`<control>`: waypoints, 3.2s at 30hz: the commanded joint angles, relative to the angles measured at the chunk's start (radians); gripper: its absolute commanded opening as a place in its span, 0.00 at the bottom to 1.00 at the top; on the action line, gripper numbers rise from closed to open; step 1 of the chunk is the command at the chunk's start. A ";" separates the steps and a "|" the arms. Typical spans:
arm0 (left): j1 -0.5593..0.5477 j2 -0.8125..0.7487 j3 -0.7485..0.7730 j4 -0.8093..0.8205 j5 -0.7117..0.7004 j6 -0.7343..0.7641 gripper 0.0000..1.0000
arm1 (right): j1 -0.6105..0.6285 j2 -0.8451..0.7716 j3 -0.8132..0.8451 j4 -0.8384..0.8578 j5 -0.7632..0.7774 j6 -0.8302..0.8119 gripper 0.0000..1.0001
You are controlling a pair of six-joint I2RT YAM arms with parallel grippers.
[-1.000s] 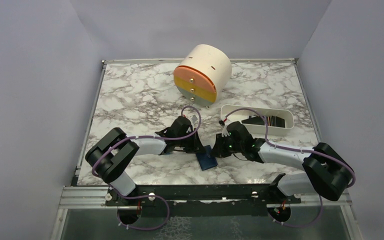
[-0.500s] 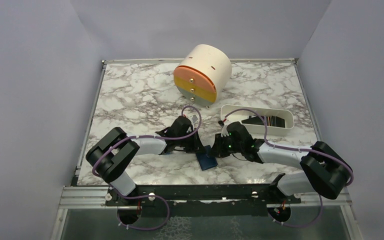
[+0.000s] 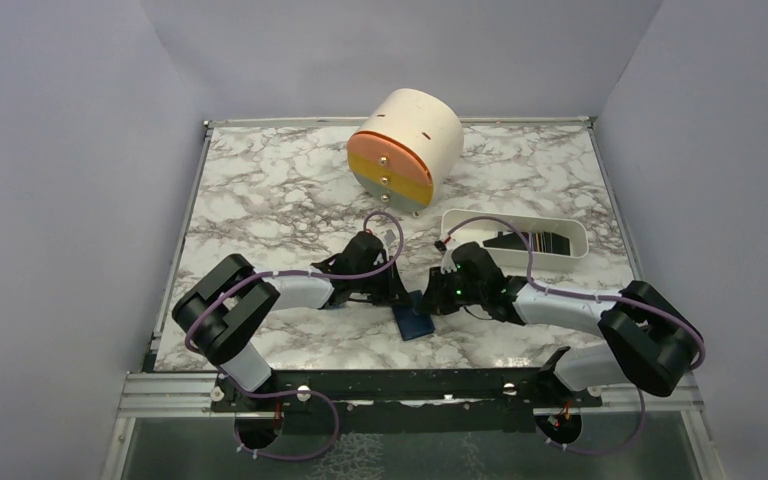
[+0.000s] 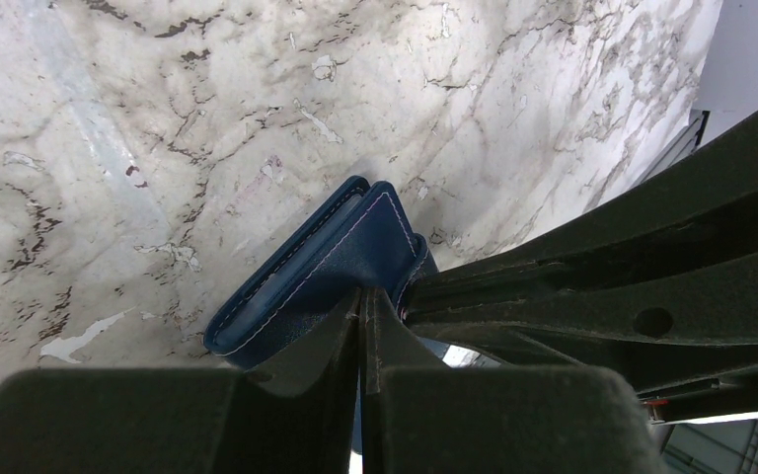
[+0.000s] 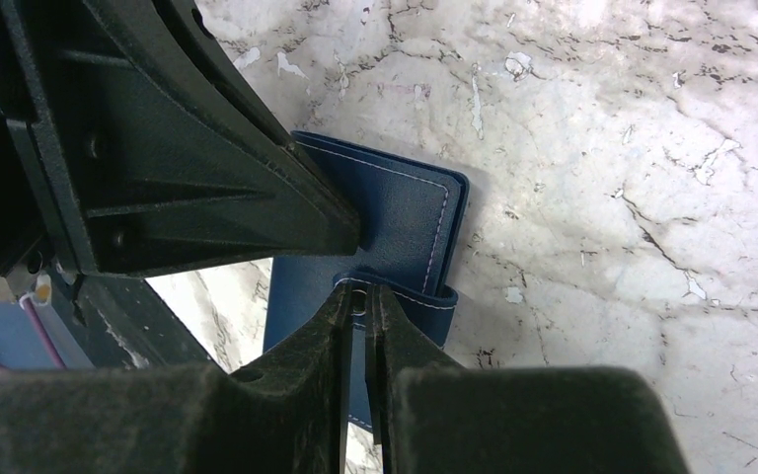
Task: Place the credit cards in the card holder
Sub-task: Close the card holder at the center of the board.
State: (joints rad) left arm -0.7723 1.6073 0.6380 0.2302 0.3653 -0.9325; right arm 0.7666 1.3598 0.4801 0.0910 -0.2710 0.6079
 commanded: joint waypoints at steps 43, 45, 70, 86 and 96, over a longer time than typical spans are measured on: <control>-0.015 0.074 -0.012 -0.043 -0.074 0.013 0.07 | 0.078 -0.001 0.012 -0.159 0.107 -0.053 0.06; -0.016 0.074 -0.011 -0.043 -0.072 0.012 0.07 | 0.080 0.009 0.019 -0.168 0.113 -0.050 0.06; -0.019 0.058 -0.053 -0.040 -0.085 0.027 0.07 | 0.094 0.282 0.166 -0.365 0.236 -0.050 0.07; -0.018 -0.027 -0.032 -0.170 -0.169 0.068 0.06 | 0.082 0.472 0.252 -0.419 0.147 -0.115 0.08; -0.012 -0.145 -0.002 -0.256 -0.201 0.081 0.11 | 0.082 0.453 0.254 -0.419 0.143 -0.120 0.07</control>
State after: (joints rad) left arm -0.7692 1.5055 0.6273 0.1120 0.1955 -0.8829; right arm 0.8322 1.6714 0.8295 -0.1856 -0.2989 0.5533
